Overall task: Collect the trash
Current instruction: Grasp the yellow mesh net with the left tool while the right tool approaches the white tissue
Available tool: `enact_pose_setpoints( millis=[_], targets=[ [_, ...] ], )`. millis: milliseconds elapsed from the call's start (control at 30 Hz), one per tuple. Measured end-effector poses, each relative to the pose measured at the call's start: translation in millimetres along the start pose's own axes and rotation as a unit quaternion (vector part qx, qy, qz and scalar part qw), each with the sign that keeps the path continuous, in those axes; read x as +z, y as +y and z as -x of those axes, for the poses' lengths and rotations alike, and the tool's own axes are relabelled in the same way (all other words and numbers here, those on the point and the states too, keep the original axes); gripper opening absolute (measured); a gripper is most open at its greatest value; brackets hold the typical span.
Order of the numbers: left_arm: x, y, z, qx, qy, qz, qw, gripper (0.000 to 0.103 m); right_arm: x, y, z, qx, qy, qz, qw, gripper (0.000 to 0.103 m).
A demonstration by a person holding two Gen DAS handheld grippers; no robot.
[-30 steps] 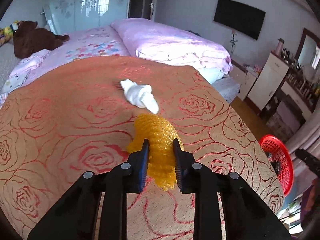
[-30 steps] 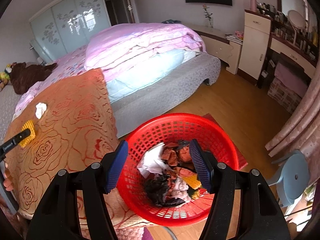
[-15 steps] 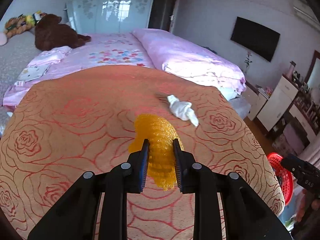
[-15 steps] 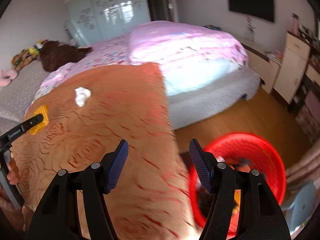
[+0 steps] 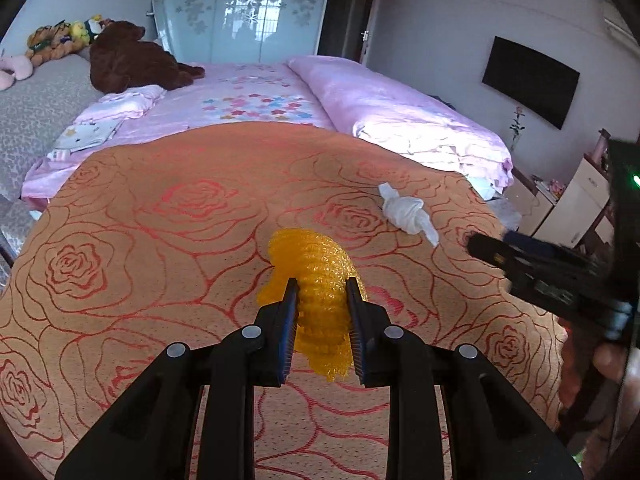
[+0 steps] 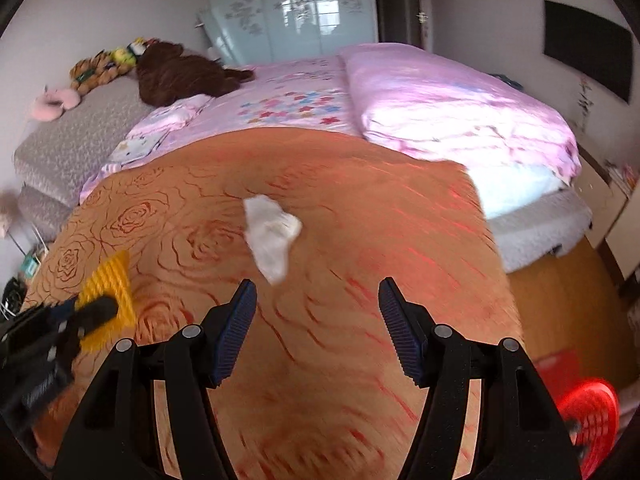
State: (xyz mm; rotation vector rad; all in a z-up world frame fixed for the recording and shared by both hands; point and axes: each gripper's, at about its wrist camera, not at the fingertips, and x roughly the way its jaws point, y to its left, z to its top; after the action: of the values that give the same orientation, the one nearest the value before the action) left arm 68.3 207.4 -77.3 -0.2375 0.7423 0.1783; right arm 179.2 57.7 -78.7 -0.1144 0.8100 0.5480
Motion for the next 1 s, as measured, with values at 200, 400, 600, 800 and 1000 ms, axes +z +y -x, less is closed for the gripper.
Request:
enact_pose_setpoints(
  millis=[200, 400, 600, 800, 1000],
  targets=[
    [-2.5, 6.8, -4.1, -0.004, 0.007, 0.01, 0.9999, 0.022, 23.6, 21.0, -33.5, -0.005, 0.003, 0.027, 1.0, 0.061],
    [-5.0, 5.8, -4.9, -0.008, 0.01, 0.009, 0.9999, 0.022, 38.0, 32.6, -63.4, -0.015, 0.016, 0.039, 0.999, 0.057],
    [-4.2, 8.0, -6.6, -0.01, 0.012, 0.011, 0.9998, 0.022, 35.6, 39.7, -74.2, -0.008, 0.036, 0.041, 0.998, 0.039],
    [-4.2, 7.4, -6.4, -0.007, 0.011, 0.009, 0.9999, 0.022, 23.3, 40.5, -62.9, -0.014, 0.038, 0.052, 0.998, 0.034],
    [-5.3, 3.3, -5.6, -0.004, 0.011, 0.003, 0.9999, 0.022, 1.1, 31.9, -41.2, -0.006, 0.037, 0.035, 0.999, 0.034]
  ],
)
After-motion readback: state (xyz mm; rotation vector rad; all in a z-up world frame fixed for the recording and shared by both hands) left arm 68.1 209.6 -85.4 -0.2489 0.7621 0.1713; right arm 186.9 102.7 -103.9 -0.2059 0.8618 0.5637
